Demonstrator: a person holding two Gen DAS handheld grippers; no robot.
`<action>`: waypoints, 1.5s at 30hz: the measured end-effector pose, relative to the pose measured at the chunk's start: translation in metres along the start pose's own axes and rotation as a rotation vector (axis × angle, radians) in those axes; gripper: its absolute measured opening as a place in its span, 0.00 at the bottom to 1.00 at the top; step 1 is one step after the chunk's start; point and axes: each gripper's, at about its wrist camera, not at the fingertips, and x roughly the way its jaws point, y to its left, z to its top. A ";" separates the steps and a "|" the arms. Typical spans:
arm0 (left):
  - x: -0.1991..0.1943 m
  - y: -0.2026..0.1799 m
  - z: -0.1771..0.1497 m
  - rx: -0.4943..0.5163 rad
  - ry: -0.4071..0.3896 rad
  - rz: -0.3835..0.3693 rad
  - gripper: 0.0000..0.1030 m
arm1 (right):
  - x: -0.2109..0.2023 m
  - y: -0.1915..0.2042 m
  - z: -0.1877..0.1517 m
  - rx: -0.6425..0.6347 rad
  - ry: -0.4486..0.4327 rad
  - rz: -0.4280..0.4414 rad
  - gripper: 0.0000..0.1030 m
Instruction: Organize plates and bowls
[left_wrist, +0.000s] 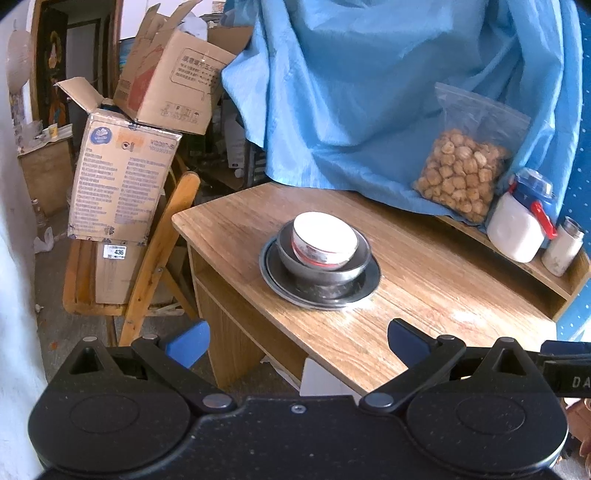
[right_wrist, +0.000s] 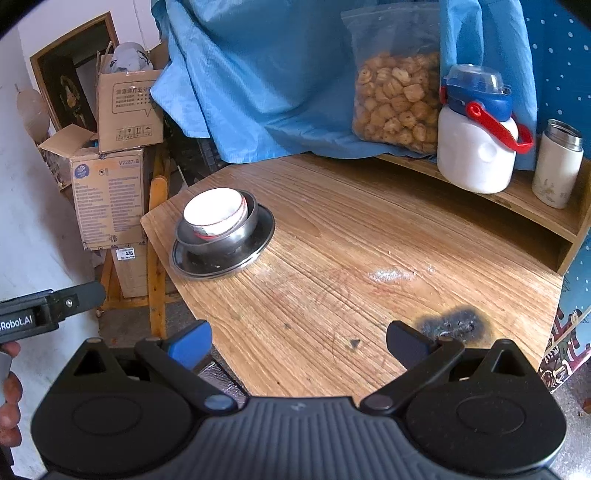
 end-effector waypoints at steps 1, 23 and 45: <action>-0.002 -0.001 -0.002 0.004 -0.005 -0.003 0.99 | -0.001 0.000 -0.001 0.001 0.001 0.001 1.00; -0.010 0.004 -0.014 0.011 -0.012 -0.029 0.99 | -0.005 0.002 -0.011 0.024 0.003 -0.006 1.00; -0.011 0.010 -0.011 0.002 -0.026 -0.046 0.99 | 0.002 0.009 -0.008 -0.001 0.015 0.016 1.00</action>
